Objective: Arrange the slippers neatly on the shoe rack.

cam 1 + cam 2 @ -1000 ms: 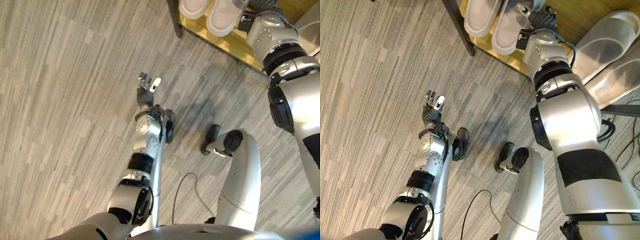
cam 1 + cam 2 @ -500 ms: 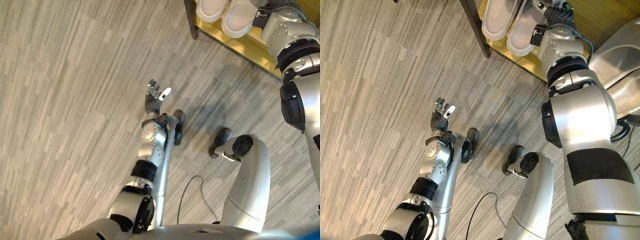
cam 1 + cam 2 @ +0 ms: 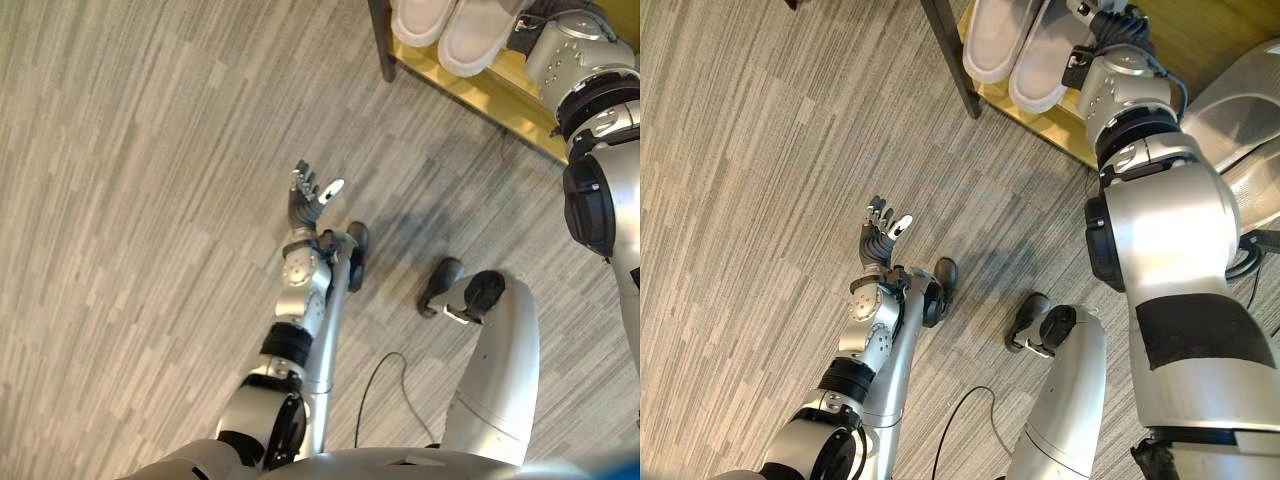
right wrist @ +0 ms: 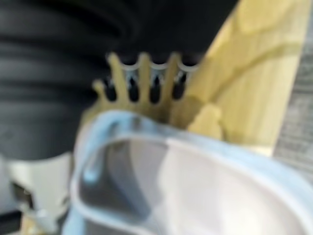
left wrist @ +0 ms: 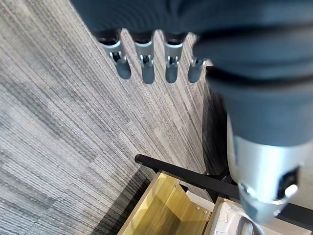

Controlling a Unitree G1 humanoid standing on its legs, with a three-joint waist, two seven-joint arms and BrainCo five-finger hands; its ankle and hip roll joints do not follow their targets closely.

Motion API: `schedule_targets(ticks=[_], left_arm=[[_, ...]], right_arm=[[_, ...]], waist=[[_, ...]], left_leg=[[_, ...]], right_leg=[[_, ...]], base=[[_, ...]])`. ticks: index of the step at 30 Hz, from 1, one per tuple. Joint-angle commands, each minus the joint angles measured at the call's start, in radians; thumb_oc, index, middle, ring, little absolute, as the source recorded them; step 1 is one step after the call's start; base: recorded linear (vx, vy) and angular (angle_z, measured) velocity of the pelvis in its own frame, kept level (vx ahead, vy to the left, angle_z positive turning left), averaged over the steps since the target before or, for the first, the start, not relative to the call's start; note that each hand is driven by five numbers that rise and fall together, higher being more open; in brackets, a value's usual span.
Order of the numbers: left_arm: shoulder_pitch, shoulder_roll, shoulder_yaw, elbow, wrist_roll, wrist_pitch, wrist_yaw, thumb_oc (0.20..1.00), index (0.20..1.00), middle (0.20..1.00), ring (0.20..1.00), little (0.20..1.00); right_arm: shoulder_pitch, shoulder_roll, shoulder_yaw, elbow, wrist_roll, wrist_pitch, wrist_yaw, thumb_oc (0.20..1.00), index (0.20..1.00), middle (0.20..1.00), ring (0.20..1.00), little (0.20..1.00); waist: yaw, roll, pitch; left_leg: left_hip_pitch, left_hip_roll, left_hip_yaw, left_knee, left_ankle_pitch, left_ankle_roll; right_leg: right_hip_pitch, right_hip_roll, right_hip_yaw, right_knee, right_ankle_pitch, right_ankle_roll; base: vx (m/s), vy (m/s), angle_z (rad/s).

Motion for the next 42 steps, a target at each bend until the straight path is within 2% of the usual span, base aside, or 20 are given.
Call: schedule_targets(ticks=[1,4,9,10,12,13,15,18,20,21,22,26,29,31,32,33,34,37,42], left_arm=[[0.182,0.08,0.028,0.094,0.016,-0.055,0.026,1.0,1.0,1.0,1.0,1.0],[0.172,0.087,0.051,0.114,0.006,-0.073,0.026,1.0,1.0,1.0,1.0,1.0],[0.166,0.09,0.085,0.163,-0.019,-0.106,0.022,1.0,1.0,1.0,1.0,1.0],[0.162,0.09,0.089,0.166,-0.022,-0.109,0.019,1.0,1.0,1.0,1.0,1.0],[0.167,0.093,0.092,0.162,-0.021,-0.106,0.016,1.0,1.0,1.0,1.0,1.0],[0.168,0.093,0.092,0.162,-0.021,-0.106,0.016,1.0,1.0,1.0,1.0,1.0],[0.173,0.103,0.094,0.154,-0.015,-0.103,0.018,1.0,1.0,1.0,1.0,1.0],[0.187,0.113,0.096,0.139,-0.012,-0.104,0.012,1.0,1.0,1.0,1.0,1.0],[0.203,0.137,0.062,0.129,0.019,-0.119,-0.001,1.0,1.0,1.0,1.0,1.0],[0.204,0.137,0.062,0.129,0.019,-0.119,-0.001,1.0,1.0,1.0,1.0,1.0],[0.208,0.151,0.052,0.13,0.027,-0.13,-0.016,1.0,1.0,1.0,1.0,1.0],[0.231,0.167,0.035,0.129,0.034,-0.139,-0.05,1.0,1.0,1.0,1.0,1.0],[0.269,0.175,0.018,0.154,0.046,-0.149,-0.08,1.0,1.0,1.0,1.0,1.0],[0.276,0.172,0.02,0.156,0.042,-0.15,-0.087,1.0,1.0,1.0,1.0,1.0],[0.296,0.16,0.01,0.167,0.041,-0.156,-0.104,1.0,1.0,1.0,1.0,1.0],[0.296,0.16,0.01,0.167,0.041,-0.156,-0.104,1.0,1.0,1.0,1.0,1.0],[0.324,0.157,-0.003,0.174,0.052,-0.16,-0.113,1.0,1.0,1.0,1.0,1.0],[0.356,0.152,-0.025,0.192,0.085,-0.183,-0.098,1.0,1.0,1.0,1.0,1.0],[0.413,0.13,-0.077,0.199,0.122,-0.203,-0.092,1.0,1.0,1.0,1.0,1.0]], right_arm=[[-0.054,0.027,-0.005,0.025,-0.065,-0.061,-0.099,1.0,1.0,1.0,1.0,1.0],[-0.016,0.054,-0.028,-0.027,-0.073,-0.079,-0.124,1.0,1.0,1.0,1.0,1.0],[0.144,0.153,-0.086,-0.21,-0.119,-0.053,-0.058,1.0,1.0,1.0,1.0,1.0],[0.172,0.169,-0.091,-0.234,-0.14,-0.048,-0.046,1.0,1.0,1.0,1.0,1.0],[0.256,0.204,-0.122,-0.292,-0.141,-0.03,-0.006,1.0,1.0,1.0,1.0,1.0],[0.256,0.205,-0.122,-0.292,-0.141,-0.03,-0.006,1.0,1.0,1.0,1.0,1.0],[0.332,0.236,-0.141,-0.345,-0.146,-0.018,0.03,1.0,1.0,1.0,1.0,1.0],[0.452,0.294,-0.161,-0.428,-0.185,0.001,0.059,1.0,1.0,1.0,1.0,1.0],[0.583,0.346,-0.217,-0.498,-0.218,-0.004,0.059,1.0,1.0,1.0,1.0,1.0],[0.583,0.346,-0.217,-0.498,-0.218,-0.004,0.059,1.0,1.0,1.0,1.0,1.0],[0.665,0.384,-0.271,-0.554,-0.223,-0.014,0.05,1.0,1.0,1.0,1.0,1.0],[0.82,0.423,-0.315,-0.661,-0.257,-0.038,0.031,1.0,1.0,1.0,1.0,1.0],[1.033,0.443,-0.336,-0.76,-0.344,-0.076,-0.002,1.0,1.0,1.0,1.0,1.0],[1.087,0.446,-0.339,-0.785,-0.356,-0.079,-0.01,1.0,1.0,1.0,1.0,1.0],[1.171,0.454,-0.346,-0.81,-0.385,-0.106,-0.029,1.0,1.0,1.0,1.0,1.0],[1.171,0.454,-0.346,-0.81,-0.385,-0.106,-0.029,1.0,1.0,1.0,1.0,1.0],[1.253,0.475,-0.33,-0.829,-0.415,-0.114,-0.023,1.0,1.0,1.0,1.0,1.0],[1.336,0.486,-0.324,-0.796,-0.438,-0.121,-0.017,1.0,1.0,1.0,1.0,1.0],[1.476,0.488,-0.263,-0.755,-0.498,-0.151,-0.011,1.0,1.0,1.0,1.0,1.0]], waist=[[-0.034,-0.035,0.012],[-0.05,-0.036,0.007],[-0.085,-0.03,-0.058],[-0.09,-0.029,-0.061],[-0.096,-0.02,-0.098],[-0.097,-0.02,-0.104],[-0.1,-0.017,-0.107],[-0.105,-0.02,-0.115],[-0.104,-0.027,-0.126],[-0.104,-0.027,-0.126],[-0.101,-0.032,-0.132],[-0.1,-0.039,-0.144],[-0.096,-0.048,-0.171],[-0.094,-0.047,-0.176],[-0.092,-0.044,-0.188],[-0.092,-0.044,-0.187],[-0.087,-0.04,-0.201],[-0.082,-0.036,-0.222],[-0.08,-0.018,-0.26]], left_leg=[[0.052,0.04,-0.017,-0.008,-0.087,0.001],[0.052,0.049,-0.018,-0.015,-0.087,0.003],[0.052,0.071,-0.052,-0.083,-0.057,0.001],[0.052,0.073,-0.061,-0.116,-0.015,0.0],[0.052,0.075,-0.083,-0.157,0.004,-0.002],[0.053,0.075,-0.081,-0.142,-0.024,0.0],[0.067,0.074,-0.093,-0.189,0.029,-0.001],[0.11,0.073,-0.111,-0.243,0.057,-0.003],[0.173,0.075,-0.118,-0.323,0.084,-0.005],[0.174,0.075,-0.118,-0.323,0.085,-0.005],[0.21,0.07,-0.131,-0.373,0.107,-0.008],[0.282,0.067,-0.139,-0.456,0.145,-0.01],[0.425,0.065,-0.154,-0.595,0.191,-0.012],[0.458,0.064,-0.156,-0.621,0.202,-0.012],[0.538,0.065,-0.158,-0.692,0.224,-0.011],[0.54,0.065,-0.158,-0.693,0.224,-0.011],[0.619,0.06,-0.163,-0.768,0.253,-0.015],[0.739,0.064,-0.167,-0.89,0.294,-0.019],[0.941,0.061,-0.155,-1.084,0.369,-0.031]], right_leg=[[0.094,0.032,0.04,0.032,-0.029,0.039],[0.095,0.043,0.034,0.021,-0.023,0.039],[0.132,0.075,0.0,-0.083,0.012,0.037],[0.137,0.086,-0.005,-0.115,0.044,0.032],[0.16,0.098,-0.026,-0.169,0.06,0.031],[0.168,0.094,-0.029,-0.164,0.036,0.035],[0.195,0.105,-0.042,-0.218,0.073,0.032],[0.248,0.119,-0.057,-0.273,0.089,0.027],[0.31,0.138,-0.069,-0.353,0.118,0.031],[0.31,0.138,-0.069,-0.353,0.119,0.031],[0.35,0.149,-0.079,-0.405,0.135,0.034],[0.427,0.169,-0.101,-0.492,0.167,0.037],[0.547,0.195,-0.124,-0.612,0.214,0.051],[0.578,0.197,-0.13,-0.637,0.223,0.053],[0.645,0.204,-0.13,-0.69,0.239,0.055],[0.647,0.204,-0.13,-0.691,0.239,0.055],[0.717,0.21,-0.132,-0.75,0.257,0.059],[0.827,0.21,-0.137,-0.841,0.278,0.062],[1.002,0.25,-0.138,-1.003,0.334,0.068]], base=[[-0.04,0.02,-0.01],[-0.03,0.02,-0.03],[-0.08,0.031,-0.2],[-0.14,0.022,-0.19],[-0.06,0.028,-0.1],[-0.02,0.011,-0.1],[-0.1,-0.01,-0.06],[-0.1,-0.01,-0.02],[-0.13,0.001,-0.04],[-0.12,-0.01,-0.03],[-0.1,-0.024,0.0],[-0.08,-0.023,0.01],[-0.05,-0.015,0.02],[0.0,0.0,0.0],[0.0,0.0,0.0],[0.03,0.026,-0.02],[0.06,-0.001,-0.04],[0.08,-0.001,0.01],[0.11,0.011,0.03]])
